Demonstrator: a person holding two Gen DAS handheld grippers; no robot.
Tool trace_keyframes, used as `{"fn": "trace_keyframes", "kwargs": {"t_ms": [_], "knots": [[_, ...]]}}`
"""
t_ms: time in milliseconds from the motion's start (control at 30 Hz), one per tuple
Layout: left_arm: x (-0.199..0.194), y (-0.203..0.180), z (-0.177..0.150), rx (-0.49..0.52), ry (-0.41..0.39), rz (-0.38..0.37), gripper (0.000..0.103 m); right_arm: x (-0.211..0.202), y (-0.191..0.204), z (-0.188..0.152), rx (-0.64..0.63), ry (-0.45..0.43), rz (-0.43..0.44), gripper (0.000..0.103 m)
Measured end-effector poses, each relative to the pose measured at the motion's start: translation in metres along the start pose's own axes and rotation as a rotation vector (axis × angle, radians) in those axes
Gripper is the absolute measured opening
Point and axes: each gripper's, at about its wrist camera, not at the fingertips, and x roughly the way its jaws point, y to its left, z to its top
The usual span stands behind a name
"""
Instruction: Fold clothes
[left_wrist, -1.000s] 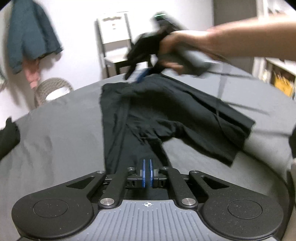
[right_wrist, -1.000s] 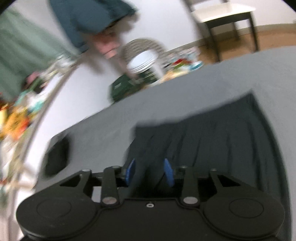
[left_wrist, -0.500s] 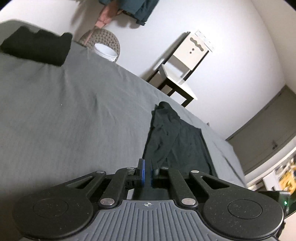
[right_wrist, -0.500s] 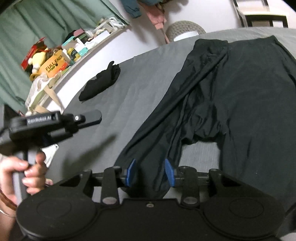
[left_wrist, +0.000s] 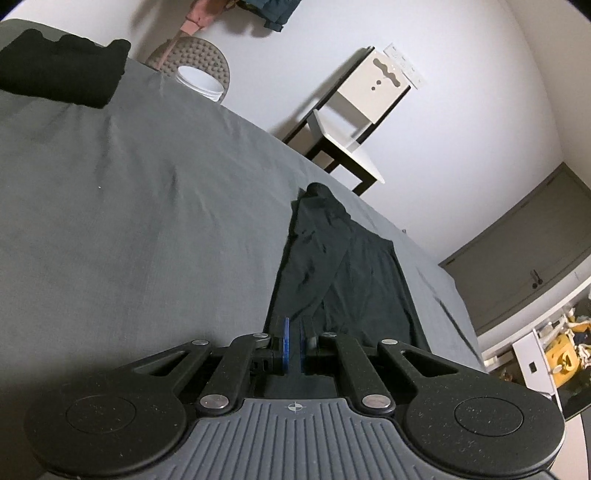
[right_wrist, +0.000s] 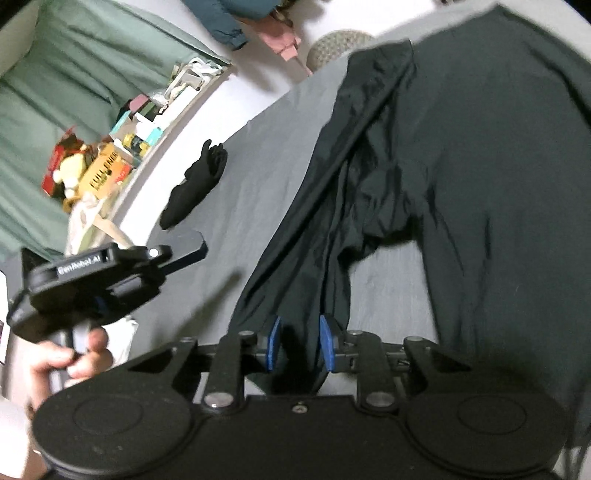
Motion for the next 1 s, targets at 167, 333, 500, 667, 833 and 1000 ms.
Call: {"fn": "trace_keyframes", "kwargs": {"t_ms": [167, 333, 500, 667, 833, 1000], "knots": [[0.006, -0.007, -0.003, 0.048, 0.047, -0.028, 0.003, 0.005, -0.008, 0.001, 0.050, -0.016, 0.027, 0.014], [0.009, -0.010, -0.005, 0.065, 0.070, -0.025, 0.003, 0.003, -0.008, -0.002, 0.064, -0.021, 0.056, 0.012], [0.011, -0.010, -0.006, 0.062, 0.074, -0.023, 0.003, 0.008, -0.011, -0.003, 0.114, -0.021, 0.037, 0.012], [0.012, -0.010, -0.006, 0.068, 0.076, -0.026, 0.003, 0.010, -0.014, -0.005, 0.161, -0.030, 0.046, 0.007], [0.012, -0.023, 0.000, 0.142, 0.050, -0.031, 0.003, 0.005, -0.008, -0.009, 0.222, -0.063, 0.037, 0.001], [0.039, -0.079, 0.031, 0.400, 0.071, -0.024, 0.004, -0.013, 0.008, -0.012, 0.244, -0.143, 0.039, 0.001]]}}
